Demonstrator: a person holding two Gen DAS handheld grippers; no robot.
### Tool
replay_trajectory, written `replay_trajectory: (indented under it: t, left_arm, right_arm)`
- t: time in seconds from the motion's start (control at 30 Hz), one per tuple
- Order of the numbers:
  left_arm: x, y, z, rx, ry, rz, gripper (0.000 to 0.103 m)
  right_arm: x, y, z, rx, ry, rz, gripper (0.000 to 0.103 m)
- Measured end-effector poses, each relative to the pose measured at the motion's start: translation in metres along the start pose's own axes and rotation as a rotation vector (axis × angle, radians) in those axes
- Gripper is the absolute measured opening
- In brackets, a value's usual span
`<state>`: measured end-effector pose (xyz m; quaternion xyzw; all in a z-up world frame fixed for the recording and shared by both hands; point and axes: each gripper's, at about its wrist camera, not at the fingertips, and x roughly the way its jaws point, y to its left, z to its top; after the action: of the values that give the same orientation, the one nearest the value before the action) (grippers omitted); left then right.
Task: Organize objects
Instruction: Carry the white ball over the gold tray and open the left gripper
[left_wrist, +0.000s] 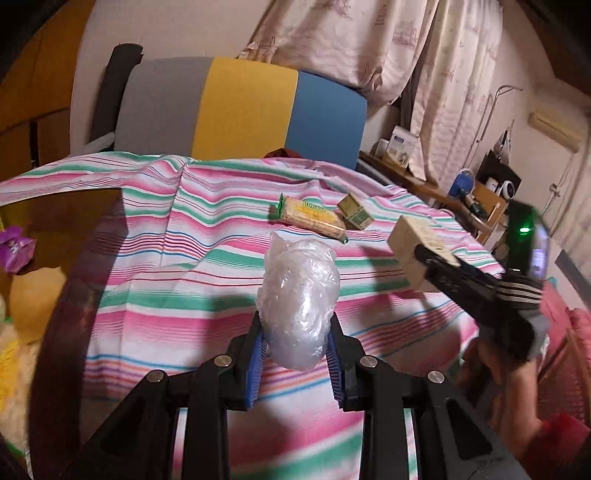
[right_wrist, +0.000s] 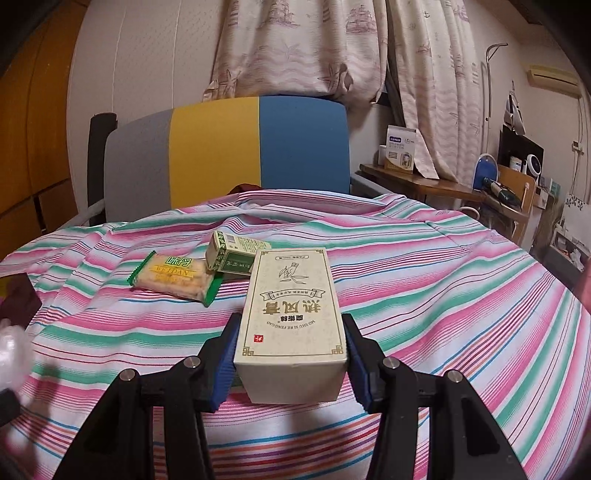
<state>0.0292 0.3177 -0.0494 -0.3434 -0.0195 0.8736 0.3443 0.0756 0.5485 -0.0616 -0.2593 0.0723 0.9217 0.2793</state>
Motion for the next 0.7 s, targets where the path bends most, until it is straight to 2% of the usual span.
replay_trajectory:
  t: [0.13,0.3,0.7]
  left_arm:
    - [-0.023,0.006,0.001,0.016,-0.031,-0.003,0.03]
    - [-0.044,0.025,0.006,0.005,-0.061,0.033,0.03]
    - [-0.081,0.114,0.017,-0.174,-0.102,0.177,0.03]
  right_arm:
    - [-0.001,0.002,0.0,-0.009,-0.001,-0.008,0.052]
    - [-0.002,0.005,0.0,-0.025,-0.003,-0.015,0.052]
    - [-0.007,0.011,-0.001,-0.055,-0.014,-0.016,0.052]
